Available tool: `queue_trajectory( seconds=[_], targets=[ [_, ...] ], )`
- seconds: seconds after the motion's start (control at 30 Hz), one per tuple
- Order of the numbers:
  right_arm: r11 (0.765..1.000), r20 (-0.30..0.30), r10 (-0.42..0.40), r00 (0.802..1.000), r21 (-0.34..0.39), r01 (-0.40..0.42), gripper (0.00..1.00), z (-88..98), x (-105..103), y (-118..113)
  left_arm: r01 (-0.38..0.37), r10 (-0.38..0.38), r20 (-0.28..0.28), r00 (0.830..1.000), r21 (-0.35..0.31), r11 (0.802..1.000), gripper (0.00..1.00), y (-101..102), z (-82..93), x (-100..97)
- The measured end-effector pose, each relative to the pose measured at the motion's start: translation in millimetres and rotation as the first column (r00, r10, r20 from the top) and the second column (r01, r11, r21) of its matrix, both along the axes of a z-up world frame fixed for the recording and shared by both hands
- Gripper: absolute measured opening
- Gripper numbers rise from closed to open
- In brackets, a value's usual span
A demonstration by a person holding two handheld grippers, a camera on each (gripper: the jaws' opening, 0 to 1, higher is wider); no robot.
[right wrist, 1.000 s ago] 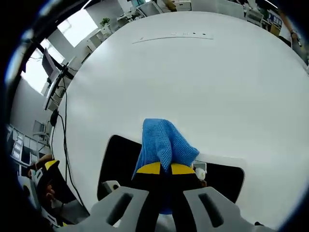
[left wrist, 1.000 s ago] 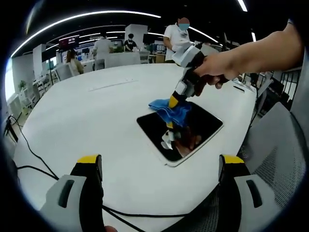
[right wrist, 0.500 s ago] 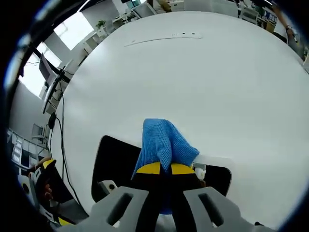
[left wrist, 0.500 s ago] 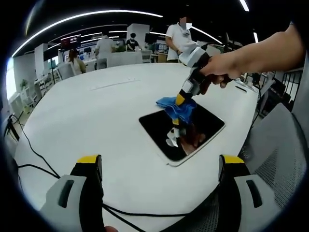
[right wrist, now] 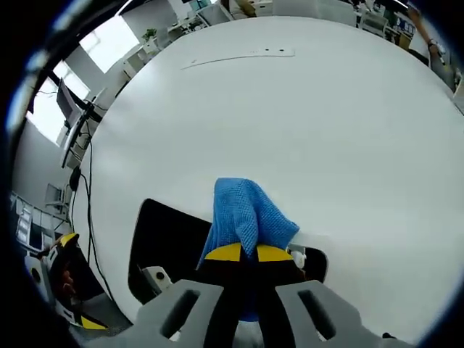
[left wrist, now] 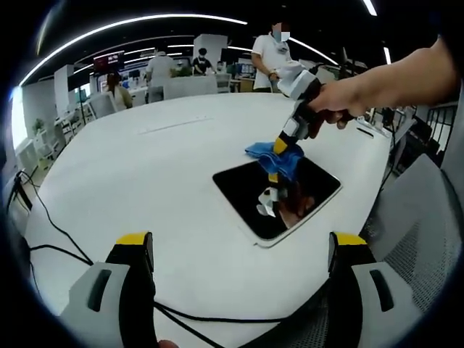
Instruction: Wipe the mirror surface with the cleaning cloth until all visible marks leave the cleaned area.
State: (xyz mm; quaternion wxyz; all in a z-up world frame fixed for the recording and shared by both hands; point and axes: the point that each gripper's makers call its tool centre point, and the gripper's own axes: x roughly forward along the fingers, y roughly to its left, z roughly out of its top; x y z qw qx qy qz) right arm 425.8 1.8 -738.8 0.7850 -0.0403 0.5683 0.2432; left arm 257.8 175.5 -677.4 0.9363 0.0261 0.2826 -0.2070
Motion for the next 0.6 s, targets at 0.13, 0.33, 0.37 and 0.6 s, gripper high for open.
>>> queue_trajectory(
  seconds=[0.13,0.33,0.37,0.6],
  targets=[
    [1.0,-0.003,-0.005,1.0,-0.004,0.005,0.0,-0.7,1,-3,0.009,-0.009,0.002,1.0,-0.001,1.0,0.99,-2,0.4,0.1],
    [1.0,0.01,-0.007,1.0,-0.01,0.007,0.0,0.8,-2,-3,0.004,-0.004,0.003,1.0,-0.002,1.0,0.99,-1,1.1,0.2],
    [1.0,0.011,-0.011,1.0,-0.008,0.011,0.0,-0.2,-1,-2,0.005,-0.005,0.002,1.0,-0.002,1.0,0.99,-1,0.9,0.0],
    [1.0,0.014,-0.015,1.0,-0.008,0.015,0.0,-0.9,-10,-3,0.005,-0.005,0.01,1.0,0.007,1.0,0.99,0,1.9,0.8]
  ],
)
